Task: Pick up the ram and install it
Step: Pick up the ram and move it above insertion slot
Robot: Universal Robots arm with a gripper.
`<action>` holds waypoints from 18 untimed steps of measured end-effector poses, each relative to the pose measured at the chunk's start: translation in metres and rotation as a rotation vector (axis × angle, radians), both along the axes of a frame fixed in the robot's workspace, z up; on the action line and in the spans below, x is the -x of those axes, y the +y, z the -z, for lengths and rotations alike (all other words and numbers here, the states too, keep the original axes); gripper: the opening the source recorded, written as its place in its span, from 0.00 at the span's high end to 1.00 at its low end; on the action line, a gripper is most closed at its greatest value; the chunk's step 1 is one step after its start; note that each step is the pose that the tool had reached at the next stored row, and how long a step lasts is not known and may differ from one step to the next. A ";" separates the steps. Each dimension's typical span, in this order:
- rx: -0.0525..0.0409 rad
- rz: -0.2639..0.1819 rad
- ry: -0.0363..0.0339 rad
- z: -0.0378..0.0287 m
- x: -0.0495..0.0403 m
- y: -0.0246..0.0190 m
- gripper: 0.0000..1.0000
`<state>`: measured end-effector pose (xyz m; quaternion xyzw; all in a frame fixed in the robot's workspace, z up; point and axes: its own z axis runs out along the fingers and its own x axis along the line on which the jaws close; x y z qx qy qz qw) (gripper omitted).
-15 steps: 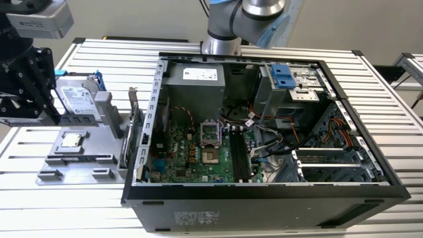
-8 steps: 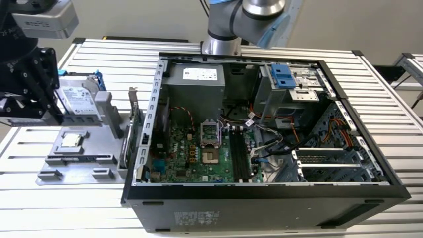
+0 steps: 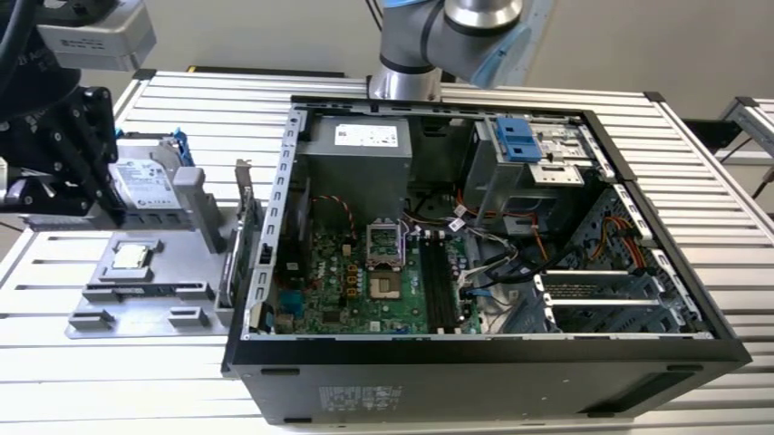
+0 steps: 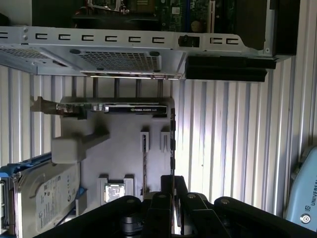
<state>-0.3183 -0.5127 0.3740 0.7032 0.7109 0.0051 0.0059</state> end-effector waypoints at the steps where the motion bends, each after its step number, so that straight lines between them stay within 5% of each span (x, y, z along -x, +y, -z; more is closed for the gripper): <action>1: 0.0001 0.000 0.0001 -0.0001 -0.0009 0.0000 1.00; 18: 0.0001 0.000 0.0001 -0.0006 -0.0174 0.0000 1.00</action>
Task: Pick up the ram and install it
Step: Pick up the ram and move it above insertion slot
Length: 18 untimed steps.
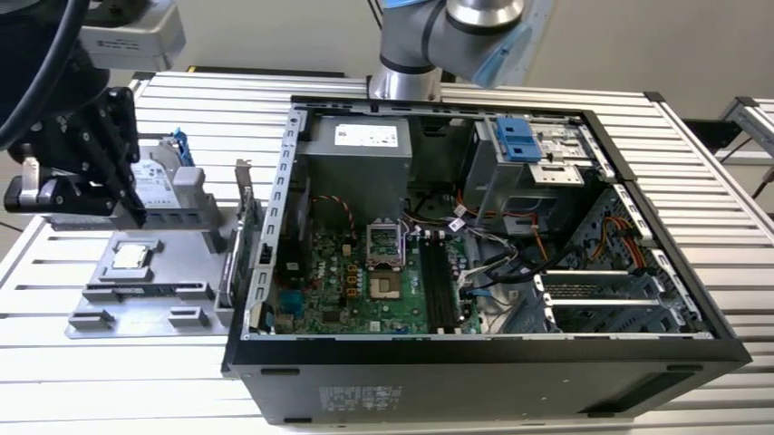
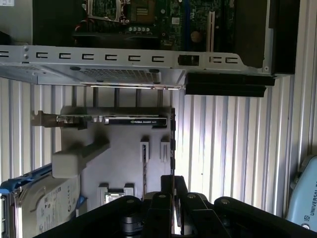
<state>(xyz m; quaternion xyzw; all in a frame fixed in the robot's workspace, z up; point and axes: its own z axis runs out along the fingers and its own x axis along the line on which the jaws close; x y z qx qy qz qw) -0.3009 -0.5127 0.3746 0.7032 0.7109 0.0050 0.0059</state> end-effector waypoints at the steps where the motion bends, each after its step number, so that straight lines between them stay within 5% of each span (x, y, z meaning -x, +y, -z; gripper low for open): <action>1: -0.0001 0.000 0.0000 0.0000 -0.0010 0.0000 1.00; 18: 0.0000 0.000 0.0000 0.0000 -0.0157 0.0000 1.00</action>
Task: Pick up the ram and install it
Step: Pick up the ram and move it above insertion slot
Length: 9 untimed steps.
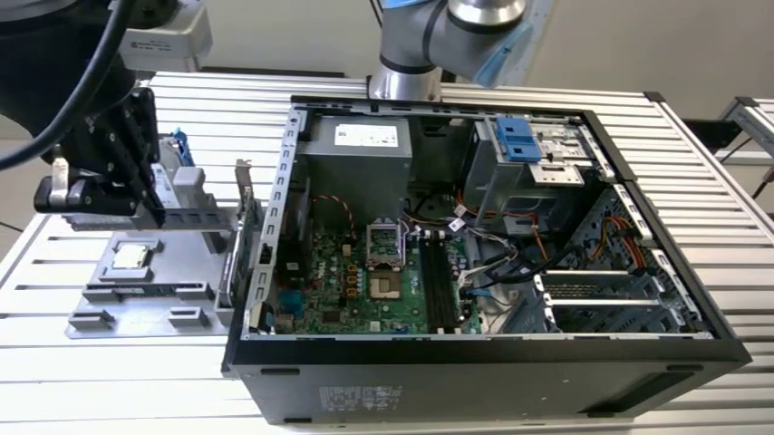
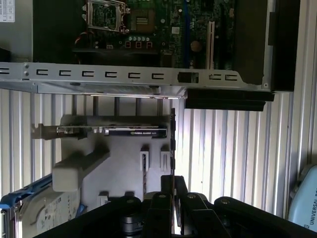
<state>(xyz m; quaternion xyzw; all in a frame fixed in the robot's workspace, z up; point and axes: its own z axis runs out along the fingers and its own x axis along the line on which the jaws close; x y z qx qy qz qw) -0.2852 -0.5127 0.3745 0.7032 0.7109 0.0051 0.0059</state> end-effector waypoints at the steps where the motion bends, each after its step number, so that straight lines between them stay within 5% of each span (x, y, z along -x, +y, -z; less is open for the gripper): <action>1: 0.0000 0.000 0.0000 0.0000 -0.0008 0.0000 1.00; 9: 0.0000 0.000 0.0000 0.0000 -0.0078 0.0000 1.00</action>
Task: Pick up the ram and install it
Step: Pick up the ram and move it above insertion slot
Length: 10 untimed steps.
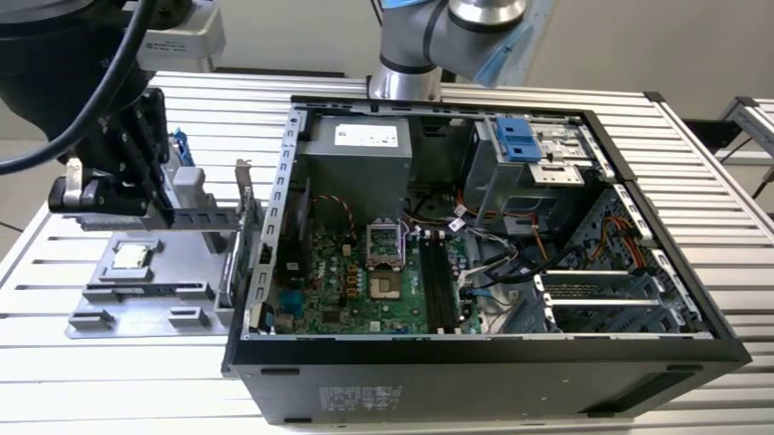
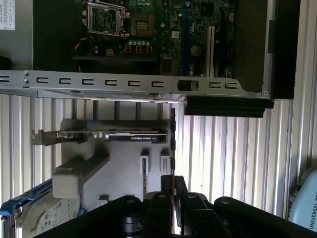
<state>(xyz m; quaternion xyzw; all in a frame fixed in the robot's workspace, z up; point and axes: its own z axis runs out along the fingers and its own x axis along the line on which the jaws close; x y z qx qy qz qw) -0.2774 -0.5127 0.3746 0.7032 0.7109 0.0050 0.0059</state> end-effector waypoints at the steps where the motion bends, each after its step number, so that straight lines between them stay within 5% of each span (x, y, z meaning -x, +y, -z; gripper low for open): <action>1: -0.0001 0.000 0.0000 0.0000 -0.0009 0.0000 1.00; 10: -0.0001 0.000 0.0000 0.0000 -0.0094 0.0000 1.00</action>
